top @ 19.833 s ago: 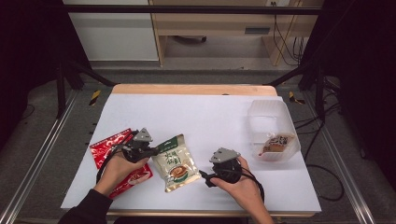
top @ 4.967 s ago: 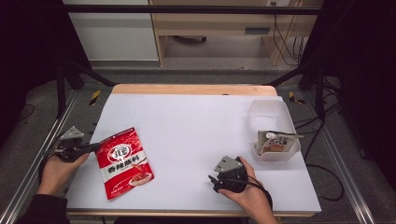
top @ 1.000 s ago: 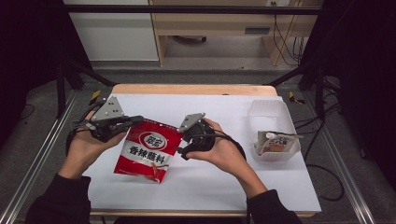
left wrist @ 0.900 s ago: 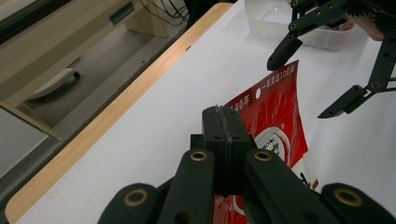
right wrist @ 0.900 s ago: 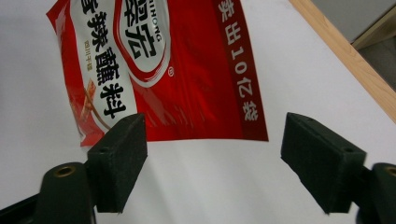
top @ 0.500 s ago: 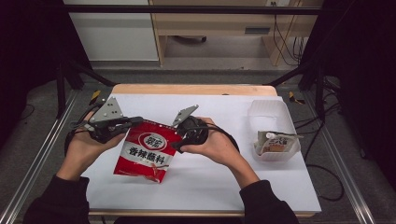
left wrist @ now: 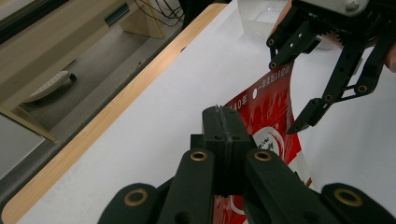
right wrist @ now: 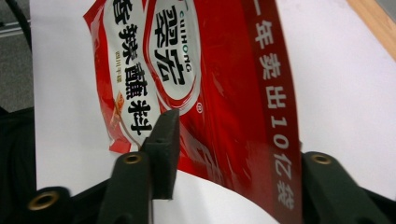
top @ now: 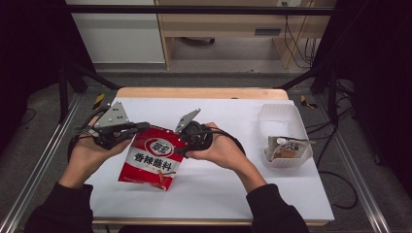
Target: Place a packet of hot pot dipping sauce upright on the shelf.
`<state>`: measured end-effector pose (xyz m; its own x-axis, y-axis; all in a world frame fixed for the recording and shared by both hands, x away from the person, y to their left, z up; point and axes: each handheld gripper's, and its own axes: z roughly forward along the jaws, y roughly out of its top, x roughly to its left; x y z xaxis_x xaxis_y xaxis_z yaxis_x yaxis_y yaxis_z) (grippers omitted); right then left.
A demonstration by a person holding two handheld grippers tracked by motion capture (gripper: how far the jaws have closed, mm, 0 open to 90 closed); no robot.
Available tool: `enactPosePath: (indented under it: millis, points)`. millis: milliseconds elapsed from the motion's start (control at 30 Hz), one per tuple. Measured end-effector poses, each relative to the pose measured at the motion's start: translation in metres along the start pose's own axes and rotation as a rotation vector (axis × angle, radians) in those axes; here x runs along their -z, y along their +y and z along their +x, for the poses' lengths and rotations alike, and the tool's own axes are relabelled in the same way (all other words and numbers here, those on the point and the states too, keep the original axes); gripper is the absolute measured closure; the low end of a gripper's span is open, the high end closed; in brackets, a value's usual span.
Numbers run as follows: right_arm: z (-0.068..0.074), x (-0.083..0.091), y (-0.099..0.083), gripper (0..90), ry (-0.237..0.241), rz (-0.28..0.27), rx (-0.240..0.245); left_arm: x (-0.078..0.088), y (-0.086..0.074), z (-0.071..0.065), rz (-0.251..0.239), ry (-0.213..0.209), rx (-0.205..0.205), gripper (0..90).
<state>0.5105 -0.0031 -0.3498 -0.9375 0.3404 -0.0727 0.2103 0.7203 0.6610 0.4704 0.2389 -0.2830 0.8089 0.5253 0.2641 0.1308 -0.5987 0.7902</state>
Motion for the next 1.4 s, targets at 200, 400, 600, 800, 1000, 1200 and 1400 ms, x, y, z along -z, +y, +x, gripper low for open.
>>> enactPosePath:
  millis: [200,400,600,800,1000,1200,1400]
  points:
    - [0.002,-0.004,0.002,67.2,0.014,0.026,0.018,0.0,0.0,0.0,0.0,-0.002,0.001,90.0]
    - [0.002,-0.003,0.003,81.0,0.03,0.038,0.027,0.0,-0.002,0.001,0.001,-0.007,0.011,90.0]
    - [0.002,-0.004,0.004,89.2,0.045,0.046,0.025,0.0,-0.005,0.003,0.0,-0.03,0.021,90.0]
    - [0.002,-0.002,0.004,89.6,0.055,0.047,0.029,0.001,-0.011,0.007,-0.02,-0.046,0.039,90.0]
    - [0.002,-0.003,0.002,89.8,0.042,0.057,0.03,0.001,-0.019,0.01,-0.04,-0.032,0.061,58.8]
    - [0.001,-0.003,0.002,89.8,0.042,0.049,0.027,-0.001,-0.026,0.013,-0.05,-0.011,0.084,37.2]
    - [-0.001,-0.002,0.003,89.9,0.041,0.053,0.012,-0.004,-0.036,0.014,-0.049,0.013,0.094,19.8]
